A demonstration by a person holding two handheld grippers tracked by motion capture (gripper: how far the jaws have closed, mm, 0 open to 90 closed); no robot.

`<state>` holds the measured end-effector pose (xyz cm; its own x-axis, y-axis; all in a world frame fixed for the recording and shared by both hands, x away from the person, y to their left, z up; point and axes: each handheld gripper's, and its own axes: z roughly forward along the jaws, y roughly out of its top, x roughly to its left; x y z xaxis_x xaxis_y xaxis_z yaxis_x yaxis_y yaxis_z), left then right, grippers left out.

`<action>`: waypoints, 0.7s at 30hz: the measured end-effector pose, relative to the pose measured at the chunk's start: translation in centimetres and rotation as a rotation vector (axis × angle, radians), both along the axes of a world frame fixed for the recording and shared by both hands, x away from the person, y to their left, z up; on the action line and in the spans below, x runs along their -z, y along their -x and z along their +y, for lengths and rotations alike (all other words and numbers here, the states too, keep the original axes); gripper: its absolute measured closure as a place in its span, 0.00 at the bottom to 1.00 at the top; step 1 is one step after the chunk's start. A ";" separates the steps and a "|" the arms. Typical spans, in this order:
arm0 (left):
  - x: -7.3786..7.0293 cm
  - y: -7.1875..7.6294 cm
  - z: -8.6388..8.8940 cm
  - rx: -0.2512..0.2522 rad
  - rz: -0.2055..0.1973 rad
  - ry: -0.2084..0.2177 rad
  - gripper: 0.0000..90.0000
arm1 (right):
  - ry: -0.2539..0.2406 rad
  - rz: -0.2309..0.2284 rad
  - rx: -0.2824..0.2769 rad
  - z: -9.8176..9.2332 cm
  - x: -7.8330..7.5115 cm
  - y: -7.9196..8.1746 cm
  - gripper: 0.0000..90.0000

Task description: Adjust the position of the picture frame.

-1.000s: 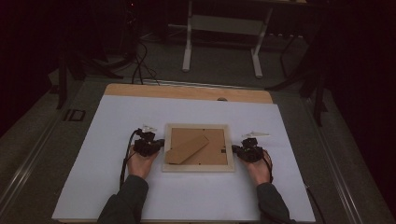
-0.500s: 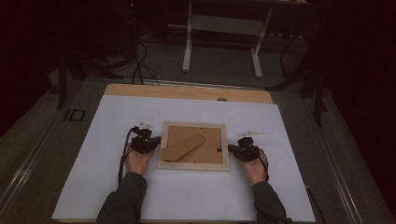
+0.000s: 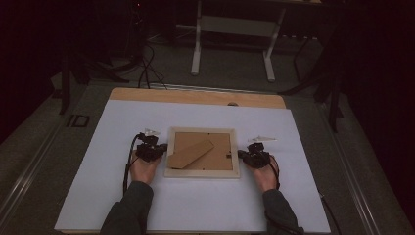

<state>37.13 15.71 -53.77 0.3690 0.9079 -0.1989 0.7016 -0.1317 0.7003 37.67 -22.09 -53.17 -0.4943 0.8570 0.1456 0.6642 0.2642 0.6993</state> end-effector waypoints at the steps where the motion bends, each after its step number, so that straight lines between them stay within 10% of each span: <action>1: 0.0 0.0 0.0 -0.001 0.000 0.003 1.00 | -0.001 -0.002 0.000 0.0 0.0 0.0 1.00; 21: 0.1 -0.6 0.4 -0.026 0.000 0.011 1.00 | 0.002 -0.001 -0.006 0.5 -0.1 -0.5 1.00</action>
<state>37.76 16.07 -53.84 0.3454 0.9148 -0.2094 0.7048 -0.1055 0.7015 38.20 -21.54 -53.08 -0.4993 0.8546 0.1428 0.6617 0.2697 0.6996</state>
